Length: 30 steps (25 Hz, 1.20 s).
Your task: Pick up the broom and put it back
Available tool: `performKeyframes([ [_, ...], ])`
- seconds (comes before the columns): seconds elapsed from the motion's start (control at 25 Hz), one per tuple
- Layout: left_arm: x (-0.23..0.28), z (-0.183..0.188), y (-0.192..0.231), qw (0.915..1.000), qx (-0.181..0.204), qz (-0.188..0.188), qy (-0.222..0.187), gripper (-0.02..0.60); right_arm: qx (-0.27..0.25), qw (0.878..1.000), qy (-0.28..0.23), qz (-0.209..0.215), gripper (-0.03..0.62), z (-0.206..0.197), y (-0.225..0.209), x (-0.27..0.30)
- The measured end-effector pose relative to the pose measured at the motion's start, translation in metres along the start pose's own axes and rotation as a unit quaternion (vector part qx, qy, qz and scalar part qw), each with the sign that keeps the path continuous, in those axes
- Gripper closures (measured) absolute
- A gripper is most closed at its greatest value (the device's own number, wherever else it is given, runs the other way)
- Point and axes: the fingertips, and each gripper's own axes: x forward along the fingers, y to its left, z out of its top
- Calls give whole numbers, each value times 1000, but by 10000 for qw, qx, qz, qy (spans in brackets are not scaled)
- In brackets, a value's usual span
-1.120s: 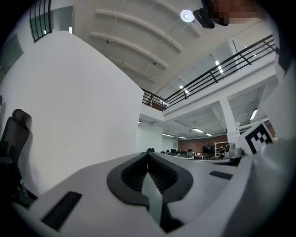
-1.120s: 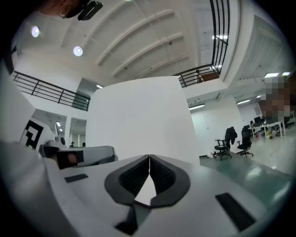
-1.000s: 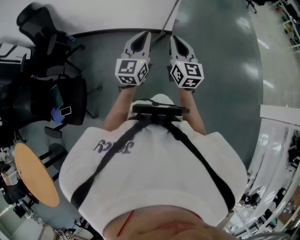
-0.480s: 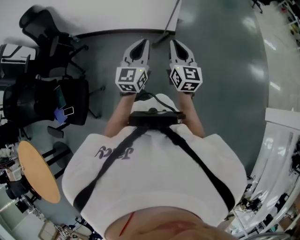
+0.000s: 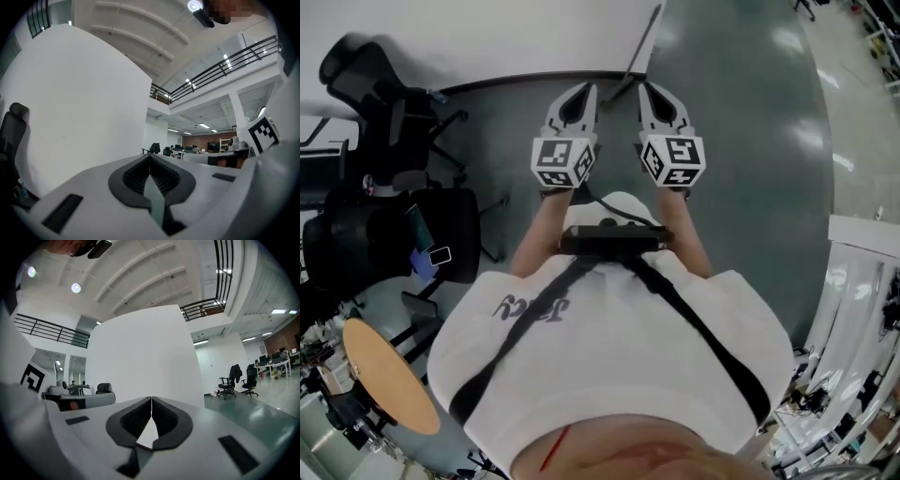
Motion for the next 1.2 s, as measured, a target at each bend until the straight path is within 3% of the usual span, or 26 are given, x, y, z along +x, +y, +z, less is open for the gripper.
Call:
performKeyframes([
  [0.36, 107, 53, 96, 9983, 200, -533, -107, 569, 71, 9988, -222, -440, 588, 34, -6, 131],
  [0.56, 132, 56, 150, 9976, 155, -678, 27, 569, 42, 9990, -316, -313, 588, 41, 11, 198],
  [0.76, 147, 47, 195, 9968, -34, -788, 118, 569, -170, 9993, 135, -307, 588, 17, 25, 242],
  [1.2, 197, 1, 185, 9900, -145, -1243, 652, 569, 362, 9924, 626, -996, 588, -29, -45, 246],
])
